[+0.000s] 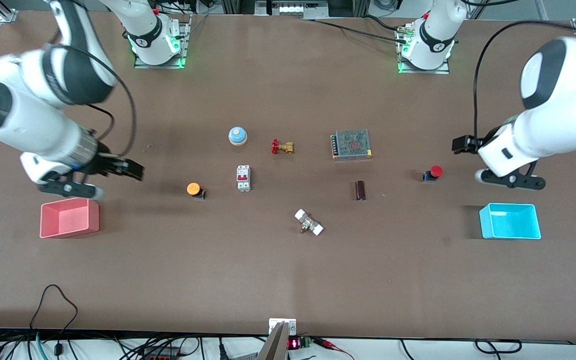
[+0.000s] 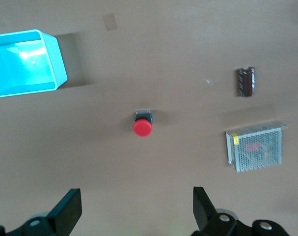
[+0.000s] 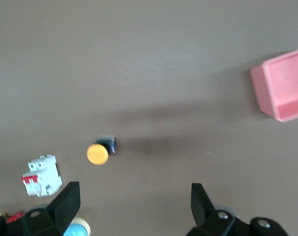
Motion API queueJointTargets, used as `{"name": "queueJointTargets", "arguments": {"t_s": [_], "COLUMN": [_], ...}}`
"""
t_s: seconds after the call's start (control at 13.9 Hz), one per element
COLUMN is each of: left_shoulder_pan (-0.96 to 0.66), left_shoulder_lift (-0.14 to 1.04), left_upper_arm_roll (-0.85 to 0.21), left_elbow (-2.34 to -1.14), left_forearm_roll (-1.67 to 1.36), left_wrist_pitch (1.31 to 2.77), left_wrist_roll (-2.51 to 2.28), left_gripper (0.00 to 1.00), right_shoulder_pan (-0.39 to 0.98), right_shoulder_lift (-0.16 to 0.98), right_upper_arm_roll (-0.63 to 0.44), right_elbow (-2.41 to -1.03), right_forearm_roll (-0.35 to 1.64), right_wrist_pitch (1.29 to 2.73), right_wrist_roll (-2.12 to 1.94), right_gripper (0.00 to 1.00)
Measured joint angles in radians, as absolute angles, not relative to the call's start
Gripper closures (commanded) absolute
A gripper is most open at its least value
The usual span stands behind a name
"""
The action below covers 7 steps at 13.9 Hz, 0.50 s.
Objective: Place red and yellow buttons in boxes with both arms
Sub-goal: 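Reach the right gripper to the yellow button while the left gripper reaches the red button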
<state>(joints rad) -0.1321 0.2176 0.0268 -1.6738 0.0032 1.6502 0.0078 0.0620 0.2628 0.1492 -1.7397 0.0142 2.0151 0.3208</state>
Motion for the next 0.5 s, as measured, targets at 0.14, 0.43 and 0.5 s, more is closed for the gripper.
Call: {"name": "queueJointTargets", "arguments": {"t_s": [0.14,0.43,0.5], "left_shoulder_pan": [-0.129,-0.129,-0.129], "left_shoulder_lift": [0.219,0.199,0.195], "left_upper_arm_roll": [0.028,0.029,0.029], "left_elbow": [-1.767,-2.002,-2.068], "left_forearm_roll": [0.004,0.004,0.004], "left_wrist_pitch": [1.756,2.065,2.156], "left_wrist_roll": [-0.006,-0.019,-0.020], "left_gripper": [0.00,0.00,0.00], "right_shoulder_pan": [0.077,0.115,0.123], "right_shoulder_lift": [0.295,0.359,0.371], "right_upper_arm_roll": [0.158,0.175,0.178], "right_elbow": [-1.784,-1.837,-1.838], "right_forearm_roll": [0.005,-0.072,-0.078], "right_wrist_pitch": [2.110,2.213,2.226], "right_wrist_roll": [0.323,0.333,0.352], "right_gripper": [0.00,0.00,0.00]}}
